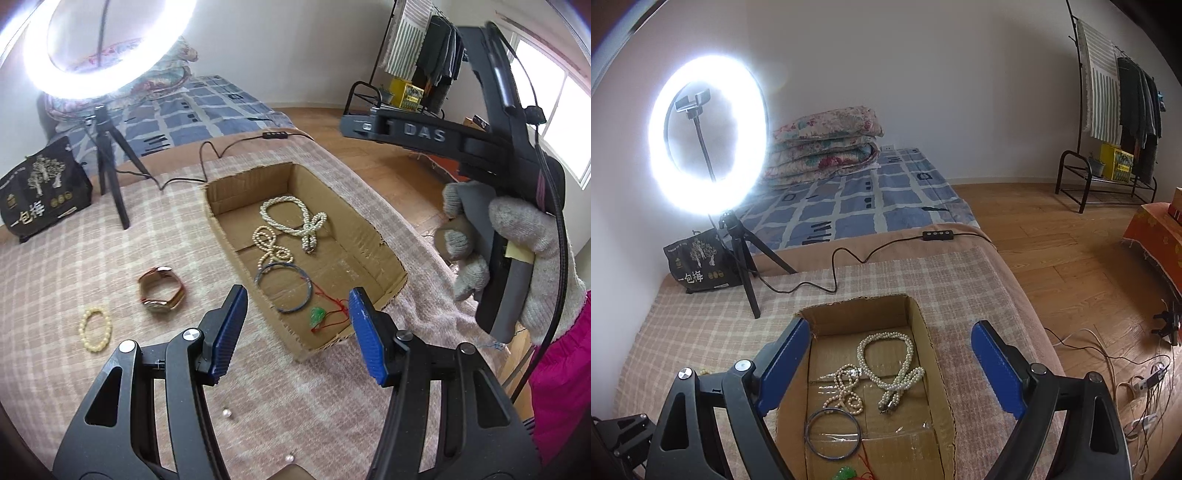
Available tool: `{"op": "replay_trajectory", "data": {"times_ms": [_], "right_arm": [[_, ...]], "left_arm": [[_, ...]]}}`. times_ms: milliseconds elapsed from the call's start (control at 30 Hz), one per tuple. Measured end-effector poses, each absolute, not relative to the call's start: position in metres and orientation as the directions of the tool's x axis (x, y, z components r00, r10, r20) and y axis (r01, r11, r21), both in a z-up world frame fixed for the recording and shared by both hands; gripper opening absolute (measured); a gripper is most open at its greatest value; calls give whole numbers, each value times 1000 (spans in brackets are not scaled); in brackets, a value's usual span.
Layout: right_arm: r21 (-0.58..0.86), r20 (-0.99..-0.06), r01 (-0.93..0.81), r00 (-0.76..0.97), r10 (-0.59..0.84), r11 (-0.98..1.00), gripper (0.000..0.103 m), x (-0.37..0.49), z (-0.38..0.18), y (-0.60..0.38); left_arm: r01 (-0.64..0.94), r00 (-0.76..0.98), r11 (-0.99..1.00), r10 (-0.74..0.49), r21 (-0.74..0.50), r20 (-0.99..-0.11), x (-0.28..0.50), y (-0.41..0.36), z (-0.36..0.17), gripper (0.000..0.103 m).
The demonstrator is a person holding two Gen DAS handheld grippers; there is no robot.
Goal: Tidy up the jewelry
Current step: 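Open the left tool to drop the dark blue bangle into the box, then move the left tool to the yellow bead bracelet while the right tool approaches a pearl earring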
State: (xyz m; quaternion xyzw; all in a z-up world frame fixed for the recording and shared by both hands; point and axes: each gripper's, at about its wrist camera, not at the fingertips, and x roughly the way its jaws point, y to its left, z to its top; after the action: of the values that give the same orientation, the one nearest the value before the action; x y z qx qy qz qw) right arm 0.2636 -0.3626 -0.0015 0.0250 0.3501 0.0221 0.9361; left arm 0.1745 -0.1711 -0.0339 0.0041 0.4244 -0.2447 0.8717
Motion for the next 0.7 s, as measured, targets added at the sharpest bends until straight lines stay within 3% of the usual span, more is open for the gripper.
{"op": "replay_trajectory", "data": {"times_ms": [433, 700], "right_arm": [[77, -606, -65, 789, 99, 995, 91, 202, 26, -347], [63, -605, -200, 772, 197, 978, 91, 154, 24, -305]], "left_arm": [[307, 607, 933, -345, -189, -715, 157, -79, -10, 58], [213, 630, 959, -281, -186, -724, 166, -25, -19, 58]]}}
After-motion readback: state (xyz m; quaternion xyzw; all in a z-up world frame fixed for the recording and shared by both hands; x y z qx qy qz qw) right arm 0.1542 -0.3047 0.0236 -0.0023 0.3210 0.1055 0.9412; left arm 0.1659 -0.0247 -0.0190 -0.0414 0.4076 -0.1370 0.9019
